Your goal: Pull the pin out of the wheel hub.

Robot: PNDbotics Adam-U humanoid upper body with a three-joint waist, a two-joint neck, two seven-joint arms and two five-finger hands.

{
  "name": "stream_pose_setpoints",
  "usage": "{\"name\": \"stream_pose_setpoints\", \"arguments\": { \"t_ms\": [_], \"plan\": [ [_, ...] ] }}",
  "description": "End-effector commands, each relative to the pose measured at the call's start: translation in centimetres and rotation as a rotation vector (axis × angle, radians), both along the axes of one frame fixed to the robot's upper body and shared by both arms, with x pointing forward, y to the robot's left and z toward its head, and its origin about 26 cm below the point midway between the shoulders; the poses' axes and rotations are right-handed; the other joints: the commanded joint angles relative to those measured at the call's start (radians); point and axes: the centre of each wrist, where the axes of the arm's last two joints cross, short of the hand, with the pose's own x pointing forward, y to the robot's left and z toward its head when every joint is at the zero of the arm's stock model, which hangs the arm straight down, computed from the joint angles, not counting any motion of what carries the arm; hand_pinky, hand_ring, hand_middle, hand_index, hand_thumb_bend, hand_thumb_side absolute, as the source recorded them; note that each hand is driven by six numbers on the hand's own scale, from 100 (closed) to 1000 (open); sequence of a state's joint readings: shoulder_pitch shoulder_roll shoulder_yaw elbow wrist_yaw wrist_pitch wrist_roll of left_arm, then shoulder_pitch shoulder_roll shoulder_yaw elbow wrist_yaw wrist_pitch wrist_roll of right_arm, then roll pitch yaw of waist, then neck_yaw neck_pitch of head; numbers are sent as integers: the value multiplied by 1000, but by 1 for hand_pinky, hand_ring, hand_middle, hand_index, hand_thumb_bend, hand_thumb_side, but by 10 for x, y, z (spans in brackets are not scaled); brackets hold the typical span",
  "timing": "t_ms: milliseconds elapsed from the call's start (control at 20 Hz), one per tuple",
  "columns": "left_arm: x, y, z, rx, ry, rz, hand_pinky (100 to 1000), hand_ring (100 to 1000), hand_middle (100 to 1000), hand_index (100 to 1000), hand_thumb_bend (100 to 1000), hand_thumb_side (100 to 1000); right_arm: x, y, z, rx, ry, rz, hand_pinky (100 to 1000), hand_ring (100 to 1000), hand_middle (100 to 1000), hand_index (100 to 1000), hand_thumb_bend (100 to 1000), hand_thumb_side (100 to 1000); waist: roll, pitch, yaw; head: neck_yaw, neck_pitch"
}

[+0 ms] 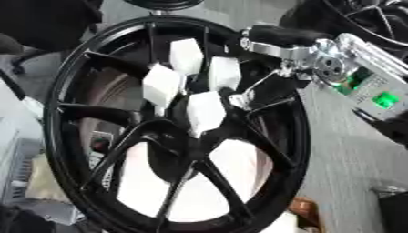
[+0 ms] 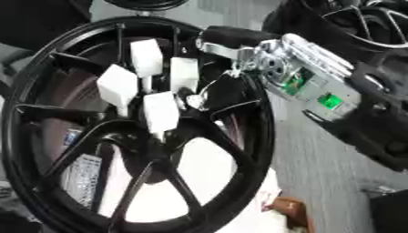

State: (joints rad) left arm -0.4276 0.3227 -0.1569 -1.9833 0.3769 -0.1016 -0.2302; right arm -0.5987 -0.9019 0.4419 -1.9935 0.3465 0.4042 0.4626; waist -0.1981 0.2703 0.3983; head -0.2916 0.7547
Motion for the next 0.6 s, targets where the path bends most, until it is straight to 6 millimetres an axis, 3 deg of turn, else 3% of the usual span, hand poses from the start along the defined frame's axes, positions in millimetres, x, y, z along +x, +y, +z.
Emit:
{"name": "stream_pose_setpoints", "arguments": {
  "t_ms": [50, 350, 600],
  "plan": [
    [-3, -1, 6, 3, -27, -6, 724, 656, 571, 707, 100, 594, -1, -5, 18, 21, -49, 1, 793, 686, 422, 547, 100, 100, 12, -18, -5, -1, -5],
    [-4, 3, 1, 9, -8, 17, 723, 657, 571, 707, 100, 593, -3, -19, 47, 69, -120, 12, 789, 674, 398, 523, 100, 100, 18, -33, -33, 0, 6],
    [-5, 12, -7, 11, 12, 61, 723, 658, 571, 707, 100, 593, -13, -59, 73, 145, -183, -53, 793, 676, 399, 528, 100, 100, 28, -51, -76, 27, 15]
  ]
}}
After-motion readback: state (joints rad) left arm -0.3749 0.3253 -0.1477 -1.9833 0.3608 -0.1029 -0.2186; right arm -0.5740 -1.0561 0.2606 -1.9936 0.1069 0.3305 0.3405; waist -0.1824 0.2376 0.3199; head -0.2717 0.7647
